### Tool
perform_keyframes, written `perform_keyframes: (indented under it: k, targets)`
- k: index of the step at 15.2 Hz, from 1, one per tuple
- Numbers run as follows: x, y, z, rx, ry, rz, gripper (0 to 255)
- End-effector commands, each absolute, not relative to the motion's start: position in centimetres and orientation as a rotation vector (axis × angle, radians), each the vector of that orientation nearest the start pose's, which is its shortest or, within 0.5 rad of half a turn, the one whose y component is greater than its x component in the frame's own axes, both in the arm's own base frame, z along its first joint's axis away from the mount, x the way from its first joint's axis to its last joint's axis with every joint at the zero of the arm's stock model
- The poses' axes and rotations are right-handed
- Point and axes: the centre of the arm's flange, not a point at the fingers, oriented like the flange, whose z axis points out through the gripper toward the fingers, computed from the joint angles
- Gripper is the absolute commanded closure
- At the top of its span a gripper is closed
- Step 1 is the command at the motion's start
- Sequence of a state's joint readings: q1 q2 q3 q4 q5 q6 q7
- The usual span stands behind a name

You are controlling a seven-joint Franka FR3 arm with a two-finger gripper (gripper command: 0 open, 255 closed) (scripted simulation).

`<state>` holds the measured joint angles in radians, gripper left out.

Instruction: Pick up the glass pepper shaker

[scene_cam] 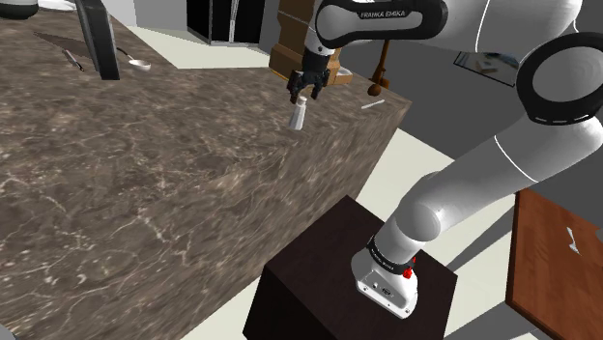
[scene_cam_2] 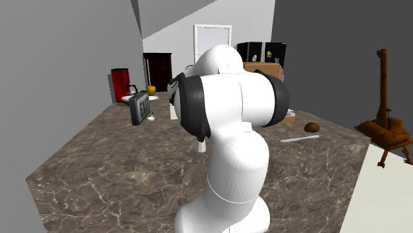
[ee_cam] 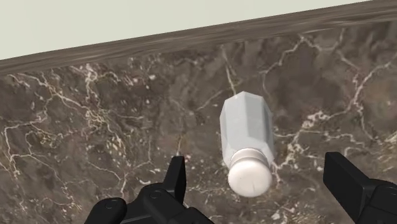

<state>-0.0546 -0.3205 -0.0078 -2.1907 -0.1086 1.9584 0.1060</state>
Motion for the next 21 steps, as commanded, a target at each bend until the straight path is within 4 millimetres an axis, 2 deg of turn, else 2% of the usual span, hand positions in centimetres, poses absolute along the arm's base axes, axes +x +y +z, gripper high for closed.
perform_keyframes:
  k: [1, 3, 4, 13, 21]
  targets:
    - [46.7, -3.7, 51.2, -3.229, 0.213, -0.147, 0]
    - [46.7, -3.7, 51.2, -3.229, 0.213, -0.147, 0]
    - [46.6, -3.7, 51.2, -3.229, 0.213, -0.147, 255]
    - [46.7, -3.7, 51.2, -3.229, 0.213, -0.147, 255]
    - [46.7, -3.7, 55.4, -3.229, 0.213, -0.147, 255]
